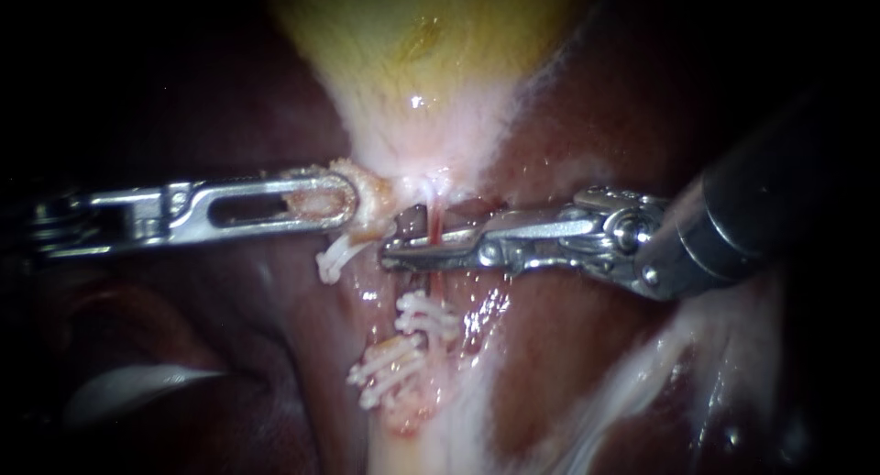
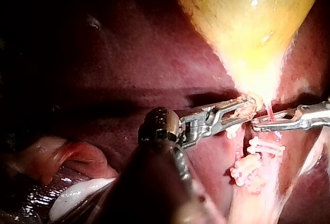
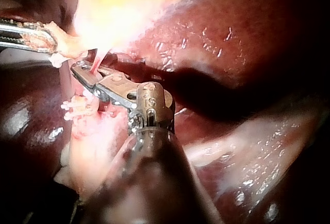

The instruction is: Going back third clip right tube

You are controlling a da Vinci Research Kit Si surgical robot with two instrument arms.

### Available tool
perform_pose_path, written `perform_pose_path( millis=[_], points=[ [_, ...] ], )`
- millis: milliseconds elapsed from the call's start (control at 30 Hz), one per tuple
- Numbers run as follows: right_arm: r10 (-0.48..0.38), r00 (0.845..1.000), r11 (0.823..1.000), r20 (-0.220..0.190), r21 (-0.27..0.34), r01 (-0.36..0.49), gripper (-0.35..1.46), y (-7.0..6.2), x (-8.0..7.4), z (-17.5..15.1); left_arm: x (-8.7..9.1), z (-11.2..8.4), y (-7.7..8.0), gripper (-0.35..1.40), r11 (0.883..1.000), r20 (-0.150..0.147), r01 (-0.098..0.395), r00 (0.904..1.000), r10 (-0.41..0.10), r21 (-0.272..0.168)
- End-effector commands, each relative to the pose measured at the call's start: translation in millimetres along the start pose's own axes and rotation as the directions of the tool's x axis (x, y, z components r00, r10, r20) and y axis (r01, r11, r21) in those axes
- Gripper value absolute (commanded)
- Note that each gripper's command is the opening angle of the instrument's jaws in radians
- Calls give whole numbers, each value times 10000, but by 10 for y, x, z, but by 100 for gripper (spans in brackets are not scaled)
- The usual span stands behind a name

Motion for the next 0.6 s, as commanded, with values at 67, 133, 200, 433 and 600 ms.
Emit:
perform_pose_path(
  millis=[67,133,200,433,600],
  points=[
    [-3,10000,10000,-2,-5,3,-35,0,0,0,0,0,0,-35,10000,12,8,10000,-8,-7],
    [56,10000,10000,-4,-4,-56,-35,-1,0,0,0,0,0,-35,10000,10,8,10000,-8,-5],
    [55,10000,10000,-3,-1,-55,-35,-1,0,0,0,-1,0,-35,10000,8,8,10000,-8,-3],
    [31,10000,10000,6,14,-31,-12,-4,-4,2,0,-1,1,-35,10000,6,7,10000,-7,0],
    [-55,10000,10000,-16,-19,55,37,-5,-7,11,0,-1,1,-35,10000,25,7,10000,-7,-26]
  ],
)
